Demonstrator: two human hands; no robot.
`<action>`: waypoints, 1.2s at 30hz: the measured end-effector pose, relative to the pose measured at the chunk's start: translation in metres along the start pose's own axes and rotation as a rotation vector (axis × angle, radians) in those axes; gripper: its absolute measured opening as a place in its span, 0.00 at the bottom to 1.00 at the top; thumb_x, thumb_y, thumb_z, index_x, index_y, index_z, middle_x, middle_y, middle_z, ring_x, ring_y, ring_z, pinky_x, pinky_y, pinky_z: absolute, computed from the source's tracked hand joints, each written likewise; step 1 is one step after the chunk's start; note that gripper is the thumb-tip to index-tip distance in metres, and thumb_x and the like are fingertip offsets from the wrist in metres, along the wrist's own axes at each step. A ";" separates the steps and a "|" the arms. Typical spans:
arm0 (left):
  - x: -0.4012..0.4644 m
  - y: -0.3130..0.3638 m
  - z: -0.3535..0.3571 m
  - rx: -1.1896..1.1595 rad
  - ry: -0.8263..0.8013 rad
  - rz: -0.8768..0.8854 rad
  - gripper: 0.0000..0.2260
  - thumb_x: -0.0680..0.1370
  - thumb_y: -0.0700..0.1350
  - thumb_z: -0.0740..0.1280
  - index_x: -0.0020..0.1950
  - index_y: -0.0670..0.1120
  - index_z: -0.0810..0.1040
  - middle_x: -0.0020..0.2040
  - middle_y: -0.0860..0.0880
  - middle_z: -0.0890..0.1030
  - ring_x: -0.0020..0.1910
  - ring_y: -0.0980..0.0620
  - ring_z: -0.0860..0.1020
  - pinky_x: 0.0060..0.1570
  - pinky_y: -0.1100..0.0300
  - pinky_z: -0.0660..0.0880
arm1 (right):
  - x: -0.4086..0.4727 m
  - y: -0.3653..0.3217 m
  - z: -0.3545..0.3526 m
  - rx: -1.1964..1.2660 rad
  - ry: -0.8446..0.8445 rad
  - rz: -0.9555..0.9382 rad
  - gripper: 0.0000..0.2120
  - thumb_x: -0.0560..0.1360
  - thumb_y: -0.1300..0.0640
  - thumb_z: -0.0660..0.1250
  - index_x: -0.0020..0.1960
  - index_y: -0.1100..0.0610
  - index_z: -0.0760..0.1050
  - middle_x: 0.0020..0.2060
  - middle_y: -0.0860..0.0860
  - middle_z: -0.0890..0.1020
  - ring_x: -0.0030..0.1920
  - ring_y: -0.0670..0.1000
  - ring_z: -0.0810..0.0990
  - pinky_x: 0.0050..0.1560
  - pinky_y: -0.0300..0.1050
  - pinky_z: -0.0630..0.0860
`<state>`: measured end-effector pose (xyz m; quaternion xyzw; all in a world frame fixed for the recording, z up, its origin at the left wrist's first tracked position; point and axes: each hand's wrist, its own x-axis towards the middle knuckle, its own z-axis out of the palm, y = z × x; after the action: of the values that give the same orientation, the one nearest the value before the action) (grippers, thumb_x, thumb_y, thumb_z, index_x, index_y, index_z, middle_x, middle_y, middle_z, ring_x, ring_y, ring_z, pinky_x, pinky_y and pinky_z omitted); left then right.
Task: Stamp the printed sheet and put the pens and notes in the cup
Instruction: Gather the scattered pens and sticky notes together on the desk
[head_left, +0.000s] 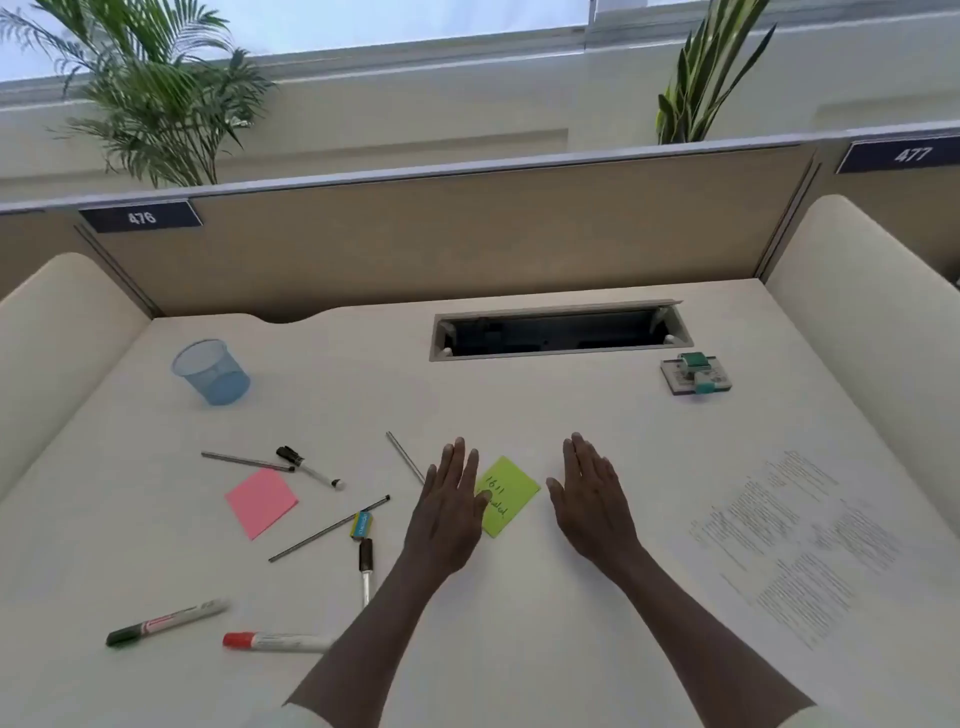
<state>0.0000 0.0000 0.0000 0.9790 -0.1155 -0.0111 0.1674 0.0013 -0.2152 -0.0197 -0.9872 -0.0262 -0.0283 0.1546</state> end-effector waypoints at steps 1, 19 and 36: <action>0.000 0.004 0.005 0.011 -0.012 0.006 0.26 0.84 0.53 0.50 0.80 0.48 0.47 0.80 0.49 0.42 0.78 0.53 0.39 0.76 0.57 0.40 | -0.001 0.001 0.004 -0.002 -0.013 0.011 0.29 0.83 0.49 0.54 0.78 0.62 0.56 0.78 0.58 0.59 0.79 0.56 0.57 0.77 0.54 0.56; -0.007 -0.011 0.047 0.147 -0.088 -0.069 0.26 0.82 0.58 0.47 0.79 0.54 0.49 0.80 0.51 0.42 0.78 0.48 0.37 0.76 0.43 0.38 | -0.013 0.007 0.030 -0.085 -0.002 0.038 0.28 0.80 0.47 0.51 0.76 0.60 0.63 0.77 0.56 0.62 0.78 0.54 0.59 0.78 0.56 0.56; -0.014 -0.126 0.003 0.300 -0.004 -0.277 0.33 0.78 0.66 0.43 0.78 0.50 0.57 0.80 0.45 0.54 0.79 0.45 0.47 0.75 0.37 0.43 | -0.013 0.003 0.029 -0.093 0.026 0.036 0.31 0.78 0.45 0.48 0.74 0.62 0.65 0.76 0.57 0.66 0.76 0.56 0.63 0.76 0.57 0.59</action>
<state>0.0141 0.1178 -0.0451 0.9995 0.0198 -0.0187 0.0164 -0.0102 -0.2094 -0.0485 -0.9932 -0.0048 -0.0397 0.1094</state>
